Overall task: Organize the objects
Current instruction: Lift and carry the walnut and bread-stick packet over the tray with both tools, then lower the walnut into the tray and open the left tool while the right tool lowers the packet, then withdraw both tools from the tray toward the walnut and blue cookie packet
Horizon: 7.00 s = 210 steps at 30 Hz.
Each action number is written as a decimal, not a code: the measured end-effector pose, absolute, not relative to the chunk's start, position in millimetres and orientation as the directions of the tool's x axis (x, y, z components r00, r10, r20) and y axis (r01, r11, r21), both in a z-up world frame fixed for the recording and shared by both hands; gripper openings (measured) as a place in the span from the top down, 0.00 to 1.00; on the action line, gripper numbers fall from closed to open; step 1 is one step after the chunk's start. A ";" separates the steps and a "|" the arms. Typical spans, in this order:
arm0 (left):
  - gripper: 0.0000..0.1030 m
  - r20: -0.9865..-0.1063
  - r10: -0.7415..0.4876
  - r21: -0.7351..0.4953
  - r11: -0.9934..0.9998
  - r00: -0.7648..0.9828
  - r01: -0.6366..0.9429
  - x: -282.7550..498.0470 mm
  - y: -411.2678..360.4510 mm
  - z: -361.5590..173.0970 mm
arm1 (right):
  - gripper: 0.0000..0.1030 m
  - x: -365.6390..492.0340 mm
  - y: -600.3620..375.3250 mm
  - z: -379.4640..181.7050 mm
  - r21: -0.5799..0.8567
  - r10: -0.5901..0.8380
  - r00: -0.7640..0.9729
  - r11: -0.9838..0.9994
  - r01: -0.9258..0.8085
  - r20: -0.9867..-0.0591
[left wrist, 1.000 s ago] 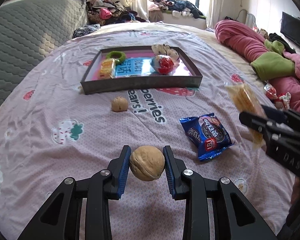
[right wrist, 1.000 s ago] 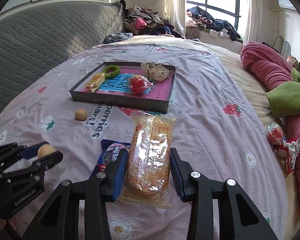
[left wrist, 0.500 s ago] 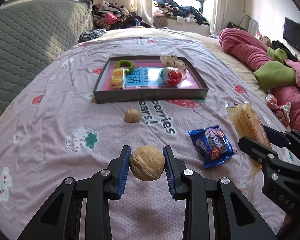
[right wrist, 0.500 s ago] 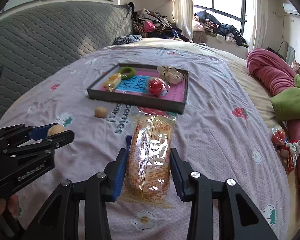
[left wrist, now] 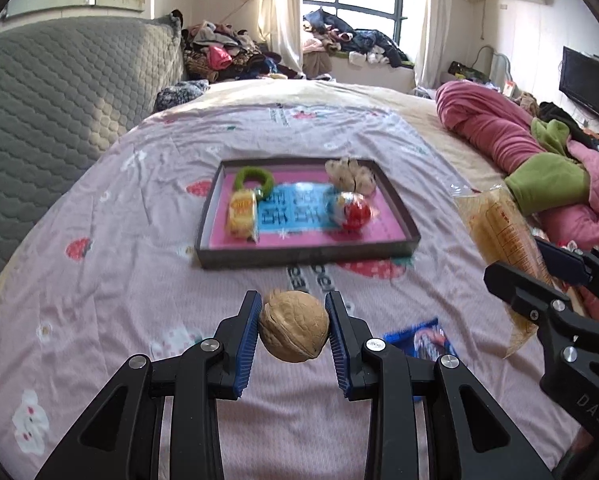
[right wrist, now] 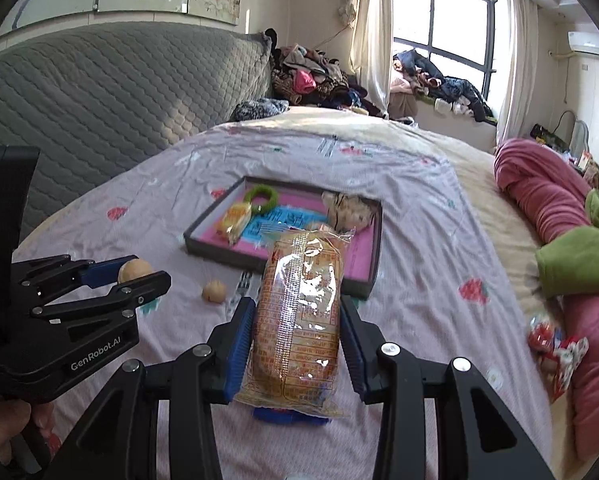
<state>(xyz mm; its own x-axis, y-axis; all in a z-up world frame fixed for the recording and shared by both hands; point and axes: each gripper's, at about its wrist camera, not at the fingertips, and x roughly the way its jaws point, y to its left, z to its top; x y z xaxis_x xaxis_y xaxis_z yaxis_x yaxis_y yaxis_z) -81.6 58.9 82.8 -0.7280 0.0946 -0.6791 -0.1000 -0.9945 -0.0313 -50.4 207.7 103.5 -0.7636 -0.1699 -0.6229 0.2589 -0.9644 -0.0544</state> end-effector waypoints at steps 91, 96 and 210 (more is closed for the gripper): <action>0.46 -0.838 0.037 0.016 -0.996 -0.545 -0.091 -355.0 83.7 -31.3 | 0.57 -328.4 239.5 -23.5 -0.076 -0.046 -0.568 -0.979 0.190 -0.822; 0.26 -0.847 0.036 0.014 -0.996 -0.531 -0.091 -350.9 77.9 -30.1 | 0.41 -323.0 239.4 -10.8 -0.059 -0.066 -0.589 -0.980 0.191 -0.806; 0.00 -0.665 0.095 -0.023 -0.994 -0.741 -0.107 -33.5 14.4 72.9 | 0.01 15.7 187.3 73.8 -0.078 -0.084 -0.751 -0.981 0.177 -0.654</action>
<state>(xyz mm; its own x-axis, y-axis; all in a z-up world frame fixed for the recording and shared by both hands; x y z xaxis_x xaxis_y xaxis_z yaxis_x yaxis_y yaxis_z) -33.5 14.4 72.9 -0.7407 0.0951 -0.6650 -0.1072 -0.9940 -0.0227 15.7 187.3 73.8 -0.7514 -0.0836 -0.6545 0.1773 -0.9811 -0.0782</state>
